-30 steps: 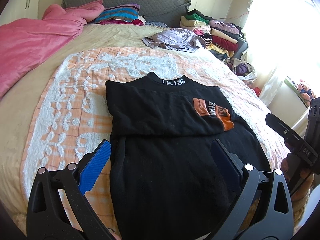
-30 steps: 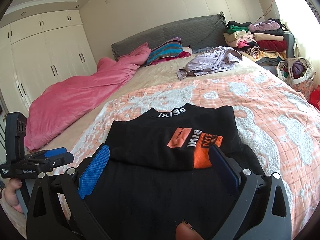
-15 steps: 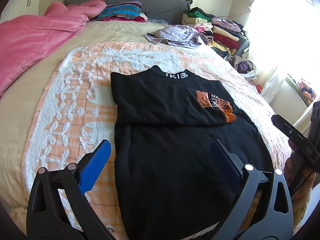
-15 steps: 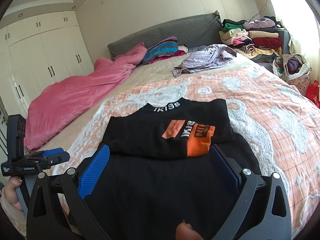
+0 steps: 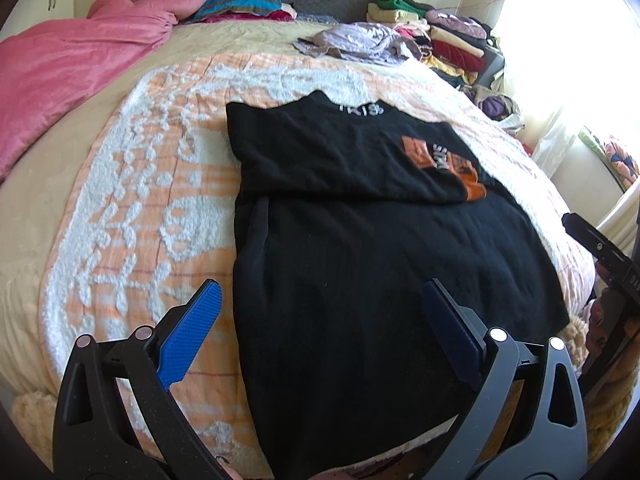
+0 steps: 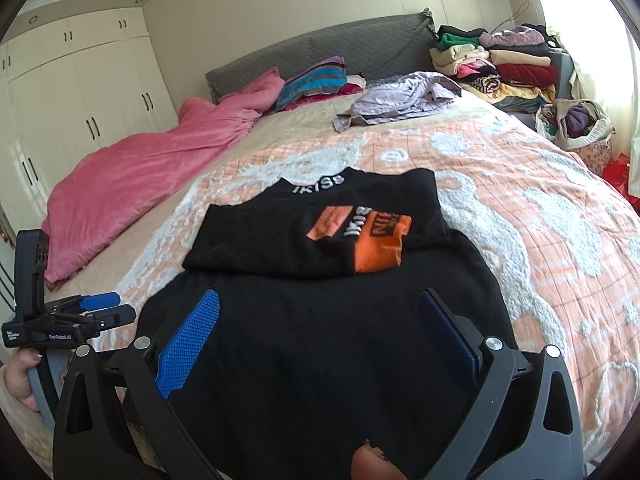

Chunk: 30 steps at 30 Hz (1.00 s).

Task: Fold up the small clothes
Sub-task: 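Move both grippers down to the hem of the black sweatshirt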

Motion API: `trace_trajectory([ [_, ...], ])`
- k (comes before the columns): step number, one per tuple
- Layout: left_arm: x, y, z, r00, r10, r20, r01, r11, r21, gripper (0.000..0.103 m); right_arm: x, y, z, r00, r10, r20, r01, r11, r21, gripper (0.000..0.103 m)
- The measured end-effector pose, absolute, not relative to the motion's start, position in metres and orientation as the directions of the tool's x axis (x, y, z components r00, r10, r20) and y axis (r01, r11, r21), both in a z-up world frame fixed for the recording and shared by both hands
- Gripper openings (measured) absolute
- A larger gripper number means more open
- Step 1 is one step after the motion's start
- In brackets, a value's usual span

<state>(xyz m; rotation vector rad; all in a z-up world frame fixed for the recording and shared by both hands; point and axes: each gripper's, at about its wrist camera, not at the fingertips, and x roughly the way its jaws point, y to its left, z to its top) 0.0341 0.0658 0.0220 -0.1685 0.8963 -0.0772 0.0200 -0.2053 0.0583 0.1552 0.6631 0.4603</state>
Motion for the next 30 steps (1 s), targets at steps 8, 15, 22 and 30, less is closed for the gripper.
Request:
trace_trajectory([
  [8, 0.026, 0.063, 0.011, 0.602, -0.125, -0.789, -0.004, 0.987, -0.159, 0.093, 0.009, -0.218, 0.046, 0.684, 0.433, -0.587, -0.331, 0.901, 0.279, 0.099],
  [15, 0.018, 0.065, -0.001, 0.577, -0.129, -0.807, -0.012, 0.986, -0.166, 0.093, 0.002, -0.229, 0.034, 0.669, 0.399, -0.627, -0.300, 0.917, 0.263, 0.099],
  [22, 0.005, 0.069, -0.019, 0.536, -0.134, -0.834, -0.020, 0.985, -0.171, 0.093, -0.003, -0.242, 0.017, 0.646, 0.361, -0.673, -0.260, 0.933, 0.250, 0.099],
  [30, -0.012, 0.090, -0.021, 0.541, -0.131, -0.831, -0.050, 0.981, -0.187, 0.093, -0.015, -0.265, 0.005, 0.638, 0.310, -0.705, -0.193, 0.951, 0.243, 0.099],
])
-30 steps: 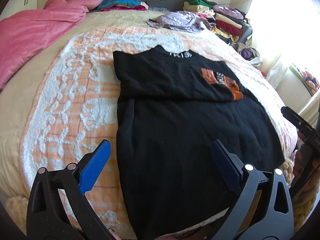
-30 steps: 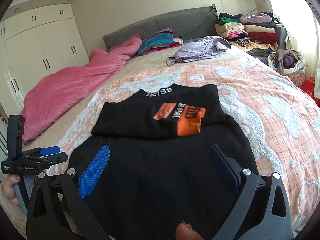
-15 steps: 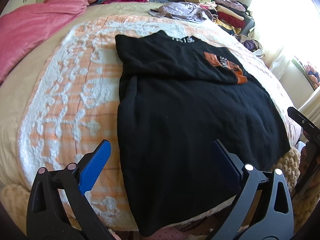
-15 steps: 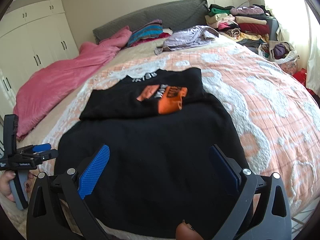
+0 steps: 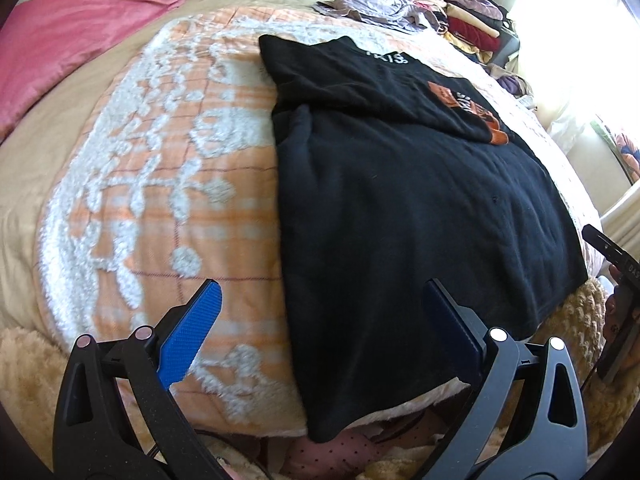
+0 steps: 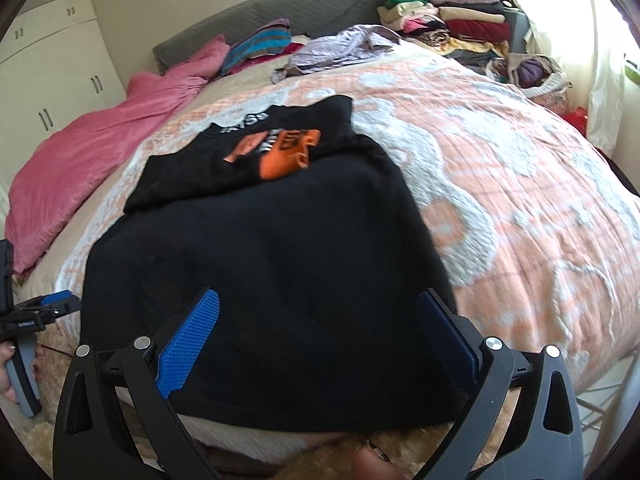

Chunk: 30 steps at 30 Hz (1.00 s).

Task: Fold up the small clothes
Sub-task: 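Move both grippers down to the hem of the black sweatshirt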

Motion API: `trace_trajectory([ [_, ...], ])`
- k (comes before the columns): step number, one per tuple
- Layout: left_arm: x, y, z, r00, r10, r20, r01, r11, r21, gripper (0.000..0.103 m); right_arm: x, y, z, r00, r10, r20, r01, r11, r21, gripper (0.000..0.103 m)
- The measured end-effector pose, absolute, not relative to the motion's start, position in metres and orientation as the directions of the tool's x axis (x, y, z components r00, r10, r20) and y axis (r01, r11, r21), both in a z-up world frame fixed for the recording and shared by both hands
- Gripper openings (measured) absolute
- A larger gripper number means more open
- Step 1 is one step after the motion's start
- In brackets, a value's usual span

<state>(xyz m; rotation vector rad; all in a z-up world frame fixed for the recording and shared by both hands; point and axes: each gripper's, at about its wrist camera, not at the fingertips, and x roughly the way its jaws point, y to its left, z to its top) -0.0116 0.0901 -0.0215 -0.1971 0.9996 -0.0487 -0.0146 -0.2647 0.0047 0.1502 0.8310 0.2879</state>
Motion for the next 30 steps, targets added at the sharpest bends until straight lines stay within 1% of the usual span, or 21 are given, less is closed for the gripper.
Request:
trace_trajectory([
  [6, -0.023, 0.099, -0.027, 0.533, -0.142, -0.834, -0.066, 0.976, -0.209, 0.093, -0.021, -0.279, -0.003, 0.628, 0.266, -0.731, -0.151, 0.963, 0.221, 0.099],
  [10, -0.031, 0.102, -0.028, 0.536, -0.174, -0.826, -0.061, 0.968, -0.243, 0.093, -0.024, -0.285, -0.008, 0.621, 0.251, -0.743, -0.134, 0.967, 0.215, 0.099],
  [11, -0.032, 0.102, -0.028, 0.532, -0.184, -0.826, -0.055, 0.967, -0.251, 0.092, -0.025, -0.287, -0.009, 0.621, 0.245, -0.745, -0.130, 0.969, 0.210, 0.099],
  [13, -0.036, 0.099, -0.031, 0.514, -0.222, -0.829, -0.028, 0.961, -0.274, 0.077, -0.025, -0.288, -0.011, 0.617, 0.238, -0.750, -0.126, 0.971, 0.205, 0.099],
  [14, -0.037, 0.096, -0.033, 0.501, -0.241, -0.831, -0.012, 0.958, -0.286, 0.072, -0.026, -0.289, -0.011, 0.616, 0.233, -0.752, -0.124, 0.972, 0.199, 0.099],
  [16, -0.038, 0.091, -0.038, 0.477, -0.268, -0.837, 0.006, 0.953, -0.302, 0.055, -0.026, -0.289, -0.012, 0.613, 0.227, -0.756, -0.122, 0.974, 0.193, 0.099],
  [18, -0.039, 0.087, -0.044, 0.454, -0.292, -0.842, 0.016, 0.947, -0.320, 0.049, -0.026, -0.289, -0.013, 0.609, 0.221, -0.762, -0.121, 0.975, 0.186, 0.099],
  [22, -0.046, 0.077, -0.055, 0.427, -0.306, -0.851, 0.014, 0.943, -0.331, 0.048, -0.028, -0.290, -0.015, 0.594, 0.225, -0.772, -0.138, 0.974, 0.177, 0.099],
  [26, -0.048, 0.066, -0.058, 0.423, -0.291, -0.858, 0.035, 0.951, -0.306, 0.048, -0.029, -0.291, -0.020, 0.567, 0.229, -0.791, -0.156, 0.973, 0.170, 0.099],
  [28, -0.049, 0.066, -0.059, 0.422, -0.288, -0.860, 0.041, 0.953, -0.299, 0.050, -0.027, -0.293, -0.022, 0.556, 0.225, -0.800, -0.152, 0.974, 0.169, 0.099],
  [30, -0.047, 0.068, -0.059, 0.421, -0.309, -0.852, 0.034, 0.945, -0.326, 0.053, -0.025, -0.295, -0.023, 0.550, 0.221, -0.806, -0.148, 0.975, 0.166, 0.099],
])
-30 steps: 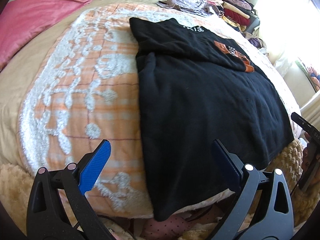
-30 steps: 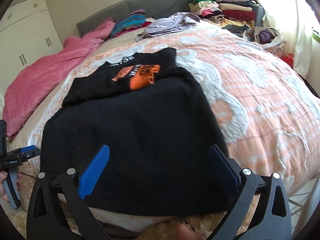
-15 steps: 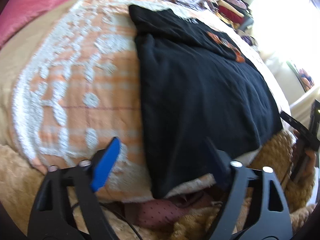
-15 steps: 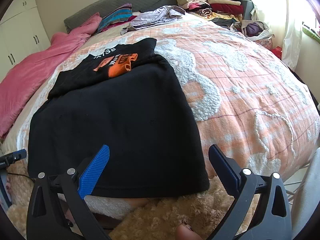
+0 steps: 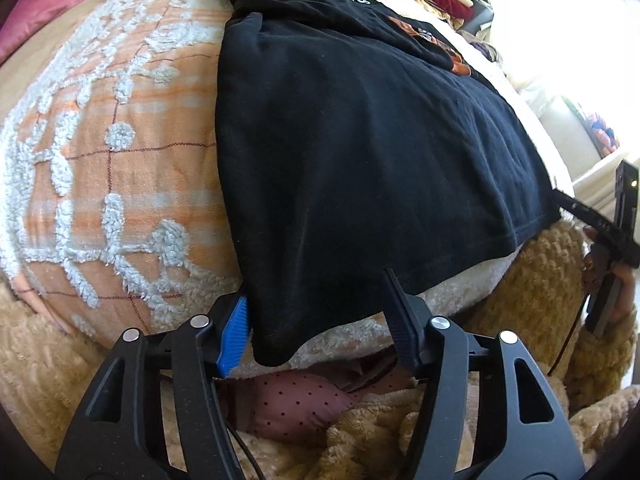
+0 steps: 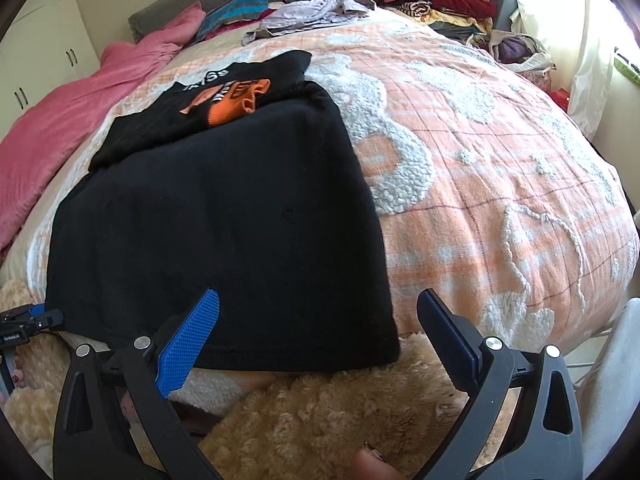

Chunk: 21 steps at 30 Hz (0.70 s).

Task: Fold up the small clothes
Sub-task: 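Move both grippers down to the hem of the black sweatshirt, then grasp the hem with the right gripper while the left gripper grasps it too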

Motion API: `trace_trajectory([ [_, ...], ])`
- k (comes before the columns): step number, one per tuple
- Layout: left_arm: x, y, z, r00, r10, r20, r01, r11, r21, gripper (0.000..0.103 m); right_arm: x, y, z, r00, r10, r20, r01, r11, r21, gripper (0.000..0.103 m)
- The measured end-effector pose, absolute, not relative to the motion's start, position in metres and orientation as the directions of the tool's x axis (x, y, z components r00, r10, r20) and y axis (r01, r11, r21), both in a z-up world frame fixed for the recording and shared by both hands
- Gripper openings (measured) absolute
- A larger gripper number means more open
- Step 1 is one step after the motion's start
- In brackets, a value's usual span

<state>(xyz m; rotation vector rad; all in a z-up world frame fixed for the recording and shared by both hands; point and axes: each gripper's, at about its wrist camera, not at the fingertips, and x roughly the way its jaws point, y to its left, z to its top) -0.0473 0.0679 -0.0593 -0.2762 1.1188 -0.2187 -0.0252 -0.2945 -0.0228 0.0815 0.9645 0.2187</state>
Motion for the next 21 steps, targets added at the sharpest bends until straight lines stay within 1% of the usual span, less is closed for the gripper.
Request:
trace_trajectory([
  [5, -0.047, 0.067, -0.060, 0.422, -0.316, -0.850, 0.038, 0.943, -0.332, 0.057, -0.018, -0.299, -0.028, 0.520, 0.208, -0.828, -0.146, 0.977, 0.154, 0.098],
  [6, -0.047, 0.067, -0.060, 0.423, -0.318, -0.849, 0.039, 0.942, -0.333, 0.058, -0.016, -0.300, -0.029, 0.514, 0.220, -0.829, -0.150, 0.975, 0.165, 0.094],
  [7, -0.047, 0.068, -0.060, 0.423, -0.321, -0.847, 0.039, 0.941, -0.337, 0.059, -0.015, -0.299, -0.030, 0.507, 0.232, -0.830, -0.160, 0.972, 0.174, 0.083],
  [8, -0.047, 0.069, -0.060, 0.424, -0.324, -0.846, 0.037, 0.939, -0.342, 0.059, -0.014, -0.298, -0.032, 0.499, 0.238, -0.833, -0.168, 0.970, 0.176, 0.078],
  [10, -0.046, 0.070, -0.061, 0.426, -0.344, -0.837, 0.032, 0.930, -0.367, 0.065, -0.012, -0.296, -0.038, 0.475, 0.246, -0.845, -0.186, 0.966, 0.177, 0.062],
  [11, -0.046, 0.071, -0.062, 0.427, -0.355, -0.832, 0.028, 0.925, -0.380, 0.066, -0.012, -0.295, -0.040, 0.473, 0.236, -0.849, -0.189, 0.968, 0.164, 0.059],
  [12, -0.046, 0.072, -0.062, 0.428, -0.360, -0.829, 0.025, 0.921, -0.388, 0.066, -0.012, -0.295, -0.039, 0.477, 0.233, -0.848, -0.195, 0.968, 0.157, 0.049],
  [13, -0.045, 0.072, -0.062, 0.428, -0.361, -0.829, 0.024, 0.921, -0.388, 0.066, -0.013, -0.294, -0.038, 0.482, 0.241, -0.842, -0.213, 0.965, 0.155, 0.034],
  [14, -0.045, 0.072, -0.062, 0.428, -0.361, -0.828, 0.024, 0.921, -0.389, 0.066, -0.014, -0.295, -0.038, 0.490, 0.240, -0.838, -0.218, 0.964, 0.149, 0.030],
  [16, -0.045, 0.071, -0.063, 0.429, -0.362, -0.828, 0.025, 0.921, -0.390, 0.067, -0.016, -0.297, -0.037, 0.500, 0.246, -0.830, -0.218, 0.964, 0.154, 0.016],
  [17, -0.045, 0.071, -0.063, 0.429, -0.361, -0.828, 0.025, 0.921, -0.389, 0.067, -0.018, -0.299, -0.036, 0.507, 0.266, -0.820, -0.227, 0.959, 0.171, 0.015],
  [19, -0.044, 0.071, -0.063, 0.429, -0.358, -0.829, 0.017, 0.921, -0.388, 0.067, -0.021, -0.299, -0.033, 0.522, 0.277, -0.807, -0.235, 0.956, 0.176, 0.009],
  [21, -0.042, 0.068, -0.062, 0.425, -0.346, -0.836, 0.017, 0.927, -0.375, 0.067, -0.023, -0.301, -0.028, 0.537, 0.328, -0.777, -0.247, 0.942, 0.227, 0.009],
])
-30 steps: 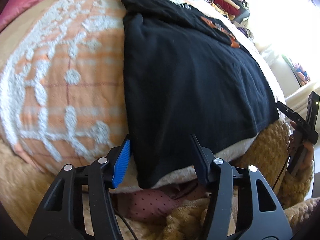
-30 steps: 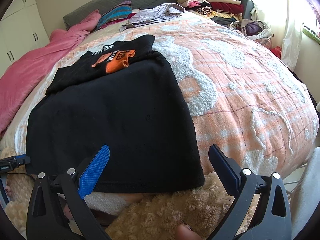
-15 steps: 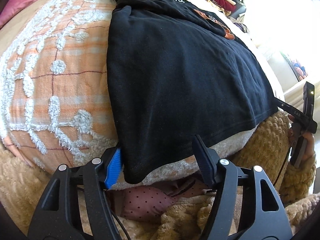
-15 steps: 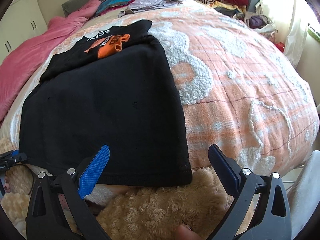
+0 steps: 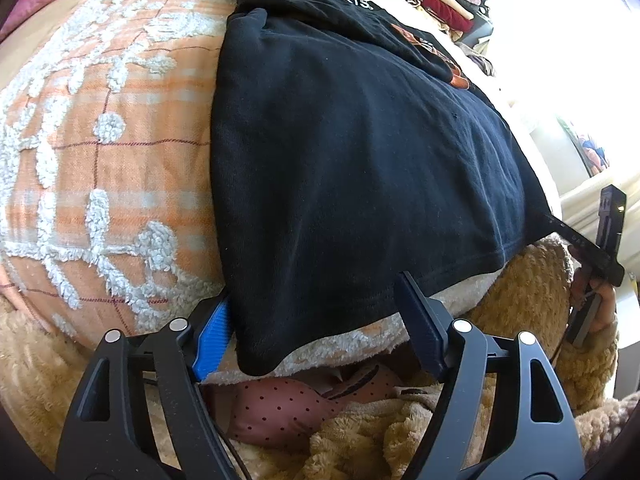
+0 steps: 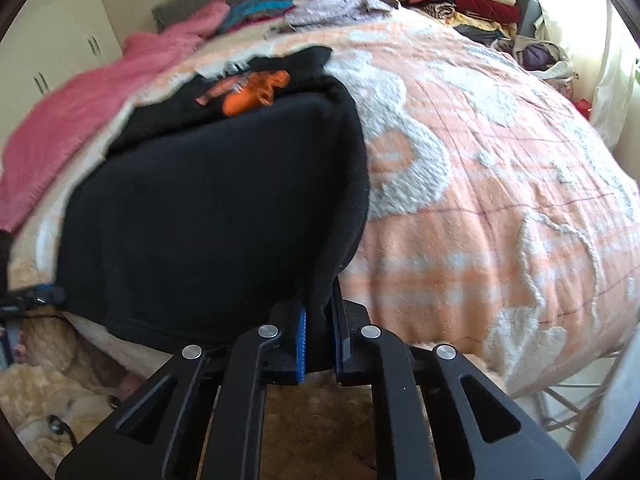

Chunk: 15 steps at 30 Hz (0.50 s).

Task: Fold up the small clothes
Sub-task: 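Grasp the hem with the right gripper while the left gripper grasps it too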

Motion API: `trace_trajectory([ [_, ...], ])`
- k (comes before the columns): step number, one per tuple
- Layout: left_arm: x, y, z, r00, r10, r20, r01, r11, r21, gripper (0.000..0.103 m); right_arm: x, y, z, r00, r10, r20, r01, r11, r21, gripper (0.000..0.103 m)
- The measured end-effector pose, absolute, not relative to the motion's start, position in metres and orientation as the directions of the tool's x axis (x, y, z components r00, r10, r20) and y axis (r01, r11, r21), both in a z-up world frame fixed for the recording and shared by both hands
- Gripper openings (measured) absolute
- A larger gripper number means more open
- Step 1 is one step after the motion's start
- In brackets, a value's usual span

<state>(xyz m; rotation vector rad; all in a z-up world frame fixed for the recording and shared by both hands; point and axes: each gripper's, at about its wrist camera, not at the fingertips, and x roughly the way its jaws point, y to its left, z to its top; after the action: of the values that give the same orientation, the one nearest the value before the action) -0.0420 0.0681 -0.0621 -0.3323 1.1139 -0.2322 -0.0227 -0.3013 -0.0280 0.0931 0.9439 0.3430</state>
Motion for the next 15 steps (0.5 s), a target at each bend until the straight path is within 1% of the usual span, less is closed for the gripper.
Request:
trace_trajectory([
  [2, -0.042, 0.067, -0.062, 0.433, -0.319, -0.843, 0.021, 0.939, -0.344, 0.066, -0.024, -0.304, -0.022, 0.548, 0.382, -0.744, -0.255, 0.924, 0.286, 0.009],
  [3, -0.042, 0.067, -0.062, 0.435, -0.303, -0.848, 0.017, 0.944, -0.329, 0.058, -0.024, -0.304, -0.018, 0.557, 0.402, -0.727, -0.263, 0.916, 0.304, 0.009],
  [4, -0.042, 0.067, -0.061, 0.438, -0.288, -0.851, 0.011, 0.949, -0.316, 0.048, -0.025, -0.304, -0.015, 0.568, 0.416, -0.710, -0.270, 0.909, 0.317, 0.009],
  [5, -0.043, 0.070, -0.060, 0.443, -0.282, -0.851, -0.001, 0.949, -0.315, 0.043, -0.025, -0.305, -0.010, 0.581, 0.433, -0.689, -0.277, 0.901, 0.334, 0.009],
  [6, -0.044, 0.077, -0.058, 0.455, -0.295, -0.840, -0.023, 0.939, -0.342, 0.031, -0.026, -0.305, -0.006, 0.590, 0.444, -0.674, -0.280, 0.896, 0.346, 0.009],
  [7, -0.045, 0.081, -0.056, 0.467, -0.309, -0.828, -0.029, 0.931, -0.364, 0.014, -0.025, -0.305, -0.003, 0.599, 0.452, -0.661, -0.281, 0.891, 0.355, 0.009],
  [8, -0.046, 0.086, -0.053, 0.479, -0.318, -0.818, -0.033, 0.925, -0.379, 0.007, -0.025, -0.306, 0.001, 0.609, 0.457, -0.648, -0.281, 0.889, 0.362, 0.009],
  [9, -0.046, 0.091, -0.048, 0.495, -0.346, -0.797, -0.028, 0.911, -0.412, 0.004, -0.025, -0.305, 0.004, 0.617, 0.457, -0.640, -0.280, 0.888, 0.364, 0.009],
  [11, -0.046, 0.096, -0.041, 0.509, -0.379, -0.773, -0.025, 0.891, -0.453, 0.004, -0.023, -0.305, 0.010, 0.637, 0.458, -0.620, -0.279, 0.887, 0.369, 0.009],
  [15, -0.043, 0.105, -0.026, 0.551, -0.373, -0.747, -0.019, 0.889, -0.458, 0.004, -0.021, -0.306, 0.021, 0.667, 0.458, -0.588, -0.280, 0.885, 0.373, 0.009],
])
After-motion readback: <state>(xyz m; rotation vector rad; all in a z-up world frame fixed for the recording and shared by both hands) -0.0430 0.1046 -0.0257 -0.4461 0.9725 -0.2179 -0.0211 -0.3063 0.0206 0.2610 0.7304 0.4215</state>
